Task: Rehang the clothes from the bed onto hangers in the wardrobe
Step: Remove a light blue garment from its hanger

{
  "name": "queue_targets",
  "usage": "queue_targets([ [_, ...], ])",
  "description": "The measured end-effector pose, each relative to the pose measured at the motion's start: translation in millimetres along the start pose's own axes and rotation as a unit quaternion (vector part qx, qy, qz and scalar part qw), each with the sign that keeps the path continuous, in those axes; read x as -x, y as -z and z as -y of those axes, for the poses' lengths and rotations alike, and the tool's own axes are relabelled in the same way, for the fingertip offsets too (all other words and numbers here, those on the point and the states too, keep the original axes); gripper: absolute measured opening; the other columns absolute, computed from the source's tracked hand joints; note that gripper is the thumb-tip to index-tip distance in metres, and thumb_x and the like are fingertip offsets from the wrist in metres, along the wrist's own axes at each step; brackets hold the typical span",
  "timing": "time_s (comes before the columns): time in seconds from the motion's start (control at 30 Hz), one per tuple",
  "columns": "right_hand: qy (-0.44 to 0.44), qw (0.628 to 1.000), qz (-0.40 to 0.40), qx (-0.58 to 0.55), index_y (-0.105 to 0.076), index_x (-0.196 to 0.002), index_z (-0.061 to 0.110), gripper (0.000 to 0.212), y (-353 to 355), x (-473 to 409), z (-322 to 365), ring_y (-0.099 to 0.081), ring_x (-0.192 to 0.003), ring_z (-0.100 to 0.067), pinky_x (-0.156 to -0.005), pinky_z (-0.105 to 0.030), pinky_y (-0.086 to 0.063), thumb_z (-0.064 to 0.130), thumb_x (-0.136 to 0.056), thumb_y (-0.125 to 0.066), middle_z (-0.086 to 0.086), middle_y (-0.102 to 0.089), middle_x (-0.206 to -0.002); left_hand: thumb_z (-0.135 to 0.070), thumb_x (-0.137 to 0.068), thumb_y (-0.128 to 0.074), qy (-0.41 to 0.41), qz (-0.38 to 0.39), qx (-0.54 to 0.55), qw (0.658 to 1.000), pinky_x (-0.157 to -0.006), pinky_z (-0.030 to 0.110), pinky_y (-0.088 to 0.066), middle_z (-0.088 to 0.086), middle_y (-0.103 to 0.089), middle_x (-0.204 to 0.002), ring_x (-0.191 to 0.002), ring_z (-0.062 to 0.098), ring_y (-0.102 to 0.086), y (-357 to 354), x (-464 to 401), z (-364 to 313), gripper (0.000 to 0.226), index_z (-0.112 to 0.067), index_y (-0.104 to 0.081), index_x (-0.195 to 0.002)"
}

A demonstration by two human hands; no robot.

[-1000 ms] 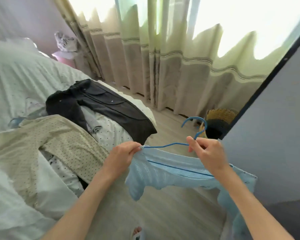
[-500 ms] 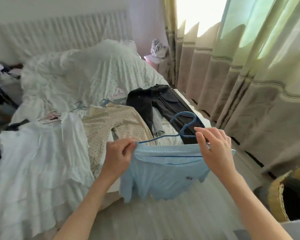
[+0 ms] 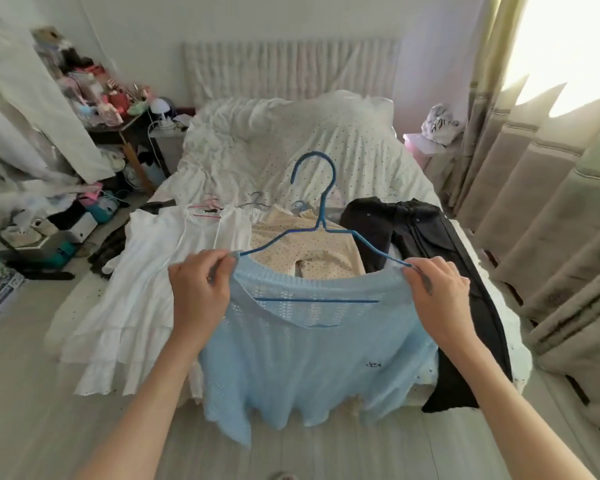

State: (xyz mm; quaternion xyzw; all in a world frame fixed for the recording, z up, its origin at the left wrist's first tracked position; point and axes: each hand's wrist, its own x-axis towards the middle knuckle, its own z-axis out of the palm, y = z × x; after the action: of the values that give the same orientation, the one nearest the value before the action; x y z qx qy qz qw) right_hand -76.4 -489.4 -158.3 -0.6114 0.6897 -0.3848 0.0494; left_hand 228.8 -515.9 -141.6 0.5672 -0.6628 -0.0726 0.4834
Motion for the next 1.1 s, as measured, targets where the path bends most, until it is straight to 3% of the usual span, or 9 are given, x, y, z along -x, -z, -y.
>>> queue_targets([
  [0.2,0.035,0.995,-0.091,-0.025,-0.064,-0.097,0.011,0.015,-40.7,-99.5,40.8,-0.052,-0.093,-0.025,-0.075,-0.025,-0.017,0.022,-0.092,-0.055,-0.004,-0.063,-0.094,-0.021,-0.085,-0.054,-0.024,-0.064,-0.023,0.997,-0.076,0.055,-0.043,0.003,-0.065,-0.078,-0.070,0.020,-0.052,-8.7,-95.7,25.4,0.023,-0.005,-0.070,-0.090],
  [0.37,0.048,0.990,-0.130,-0.040,-0.062,-0.093,0.010,0.013,-82.5,-183.6,53.8,-0.056,-0.092,-0.025,-0.072,-0.024,-0.015,0.021,-0.091,-0.055,-0.003,-0.064,-0.090,-0.024,-0.086,-0.057,-0.067,-0.083,-0.027,0.994,-0.075,0.042,-0.044,0.007,-0.057,-0.077,-0.073,0.023,-0.053,-36.7,-194.5,67.1,0.027,-0.001,-0.070,-0.091],
  [0.43,0.031,0.993,-0.106,-0.043,-0.063,-0.094,0.009,0.013,-103.8,-219.8,54.2,-0.055,-0.093,-0.025,-0.073,-0.025,-0.016,0.020,-0.092,-0.056,-0.004,-0.063,-0.090,-0.024,-0.086,-0.057,-0.065,-0.066,-0.040,0.995,-0.076,0.042,-0.042,0.011,-0.058,-0.081,-0.077,0.026,-0.054,-54.7,-233.0,86.2,0.026,-0.002,-0.071,-0.090],
  [0.53,0.002,0.999,-0.032,-0.037,-0.065,-0.097,0.009,0.018,-140.5,-269.4,49.7,-0.056,-0.090,-0.027,-0.085,-0.035,-0.032,0.023,-0.092,-0.055,-0.001,-0.059,-0.086,-0.026,-0.088,-0.057,-0.029,-0.015,-0.070,0.997,-0.078,0.039,-0.041,0.013,-0.060,-0.087,-0.084,0.030,-0.055,-83.9,-282.1,120.5,0.026,-0.005,-0.071,-0.093],
  [0.63,-0.035,0.998,0.024,-0.038,-0.066,-0.100,0.010,0.020,-175.8,-310.2,40.4,-0.056,-0.091,-0.026,-0.086,-0.039,-0.040,0.025,-0.091,-0.055,-0.006,-0.063,-0.092,-0.024,-0.092,-0.056,0.020,0.052,-0.089,0.994,-0.081,0.035,-0.038,0.012,-0.060,-0.095,-0.092,0.028,-0.054,-118.4,-318.7,154.0,0.022,-0.008,-0.070,-0.099],
  [0.83,-0.111,0.991,0.069,-0.012,-0.065,-0.100,0.011,0.020,-243.7,-356.9,9.1,-0.056,-0.099,-0.031,-0.093,-0.047,-0.039,0.026,-0.092,-0.054,-0.011,-0.066,-0.102,-0.025,-0.093,-0.052,0.043,0.138,-0.131,0.981,-0.078,0.039,-0.039,0.007,-0.052,-0.084,-0.089,0.029,-0.052,-178.6,-352.8,212.4,0.023,-0.007,-0.066,-0.090],
  [1.1,-0.167,0.975,0.146,0.004,-0.066,-0.103,0.012,0.020,-350.6,-410.1,-55.7,-0.056,-0.099,-0.032,-0.089,-0.043,-0.039,0.025,-0.092,-0.054,-0.012,-0.066,-0.105,-0.020,-0.093,-0.053,0.087,0.204,-0.181,0.958,-0.077,0.041,-0.041,0.018,-0.053,-0.093,-0.090,0.033,-0.052,-271.0,-375.6,292.1,0.021,-0.002,-0.063,-0.090],
])
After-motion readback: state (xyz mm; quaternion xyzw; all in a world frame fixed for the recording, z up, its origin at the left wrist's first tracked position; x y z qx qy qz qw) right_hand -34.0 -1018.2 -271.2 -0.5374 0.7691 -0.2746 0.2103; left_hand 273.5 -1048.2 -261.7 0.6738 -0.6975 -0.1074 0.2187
